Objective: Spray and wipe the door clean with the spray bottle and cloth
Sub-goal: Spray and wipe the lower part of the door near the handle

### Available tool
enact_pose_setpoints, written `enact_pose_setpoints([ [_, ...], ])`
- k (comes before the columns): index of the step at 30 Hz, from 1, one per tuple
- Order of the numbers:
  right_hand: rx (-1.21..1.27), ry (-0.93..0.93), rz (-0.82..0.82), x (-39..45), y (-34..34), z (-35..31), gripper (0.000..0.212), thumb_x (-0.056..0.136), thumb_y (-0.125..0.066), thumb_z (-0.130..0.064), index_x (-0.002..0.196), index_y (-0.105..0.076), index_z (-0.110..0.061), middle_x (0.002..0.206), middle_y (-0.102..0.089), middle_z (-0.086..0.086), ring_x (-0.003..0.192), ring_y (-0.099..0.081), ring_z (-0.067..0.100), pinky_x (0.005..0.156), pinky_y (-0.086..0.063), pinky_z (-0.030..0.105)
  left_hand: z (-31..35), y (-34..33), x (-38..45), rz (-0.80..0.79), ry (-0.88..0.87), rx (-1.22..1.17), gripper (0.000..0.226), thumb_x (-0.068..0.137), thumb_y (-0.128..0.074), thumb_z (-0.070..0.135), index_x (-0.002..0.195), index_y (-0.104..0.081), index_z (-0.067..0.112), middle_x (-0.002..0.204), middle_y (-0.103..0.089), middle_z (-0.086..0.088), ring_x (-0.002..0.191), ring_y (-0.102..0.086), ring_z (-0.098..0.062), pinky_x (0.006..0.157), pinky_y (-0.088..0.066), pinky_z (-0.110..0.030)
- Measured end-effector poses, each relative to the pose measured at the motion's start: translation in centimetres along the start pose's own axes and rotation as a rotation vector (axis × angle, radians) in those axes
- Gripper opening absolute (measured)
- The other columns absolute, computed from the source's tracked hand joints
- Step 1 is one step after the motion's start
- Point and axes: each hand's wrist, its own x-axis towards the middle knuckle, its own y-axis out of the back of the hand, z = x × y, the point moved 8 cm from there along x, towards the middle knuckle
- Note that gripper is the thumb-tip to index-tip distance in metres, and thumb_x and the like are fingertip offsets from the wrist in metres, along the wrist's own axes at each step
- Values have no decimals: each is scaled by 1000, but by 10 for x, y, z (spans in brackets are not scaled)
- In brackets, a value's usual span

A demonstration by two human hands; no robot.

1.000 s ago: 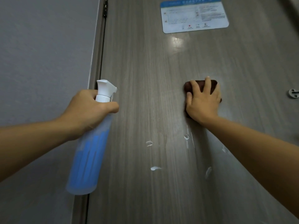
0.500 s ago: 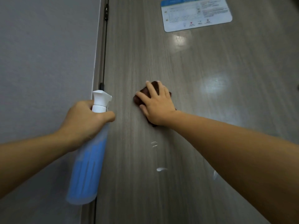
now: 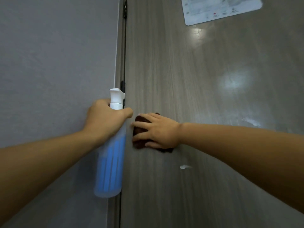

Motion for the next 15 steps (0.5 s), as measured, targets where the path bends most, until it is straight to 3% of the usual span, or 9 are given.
enact_pose_setpoints([
  [2,-13,-3,-28,4,6,17,48,104,-44,-50,151,-44,-40,167,-23,4,152,-20,39,122,-24,51,0,1,0,8,-3,3,48,58,-65,42,77,-61,-2,59,-52,-4,54,-45,-20,52,-38,-33],
  [4,-20,-125,10,9,18,46,49,104,-44,-50,152,-43,-40,168,-22,5,153,-19,38,122,-27,51,1,2,1,20,1,12,48,57,-65,43,76,-61,-1,57,-51,-3,52,-44,-19,50,-36,-31],
  [7,12,-338,59,12,24,75,48,105,-43,-50,152,-39,-43,168,-17,6,153,-15,42,124,-21,53,2,2,3,10,7,-10,48,57,-66,42,75,-60,-1,56,-50,-1,52,-44,-18,50,-35,-30],
  [9,31,-374,66,12,20,70,48,105,-43,-49,152,-39,-44,169,-16,7,153,-13,45,124,-17,54,3,2,4,5,6,-18,45,57,-67,42,74,-58,1,57,-51,-1,54,-46,-19,52,-37,-32],
  [15,28,-52,-34,-18,2,6,48,104,-45,-49,151,-42,-46,169,-18,4,153,-14,42,124,-17,54,2,1,5,-8,17,-42,38,58,-68,41,71,-58,7,57,-51,1,54,-46,-18,50,-37,-31],
])
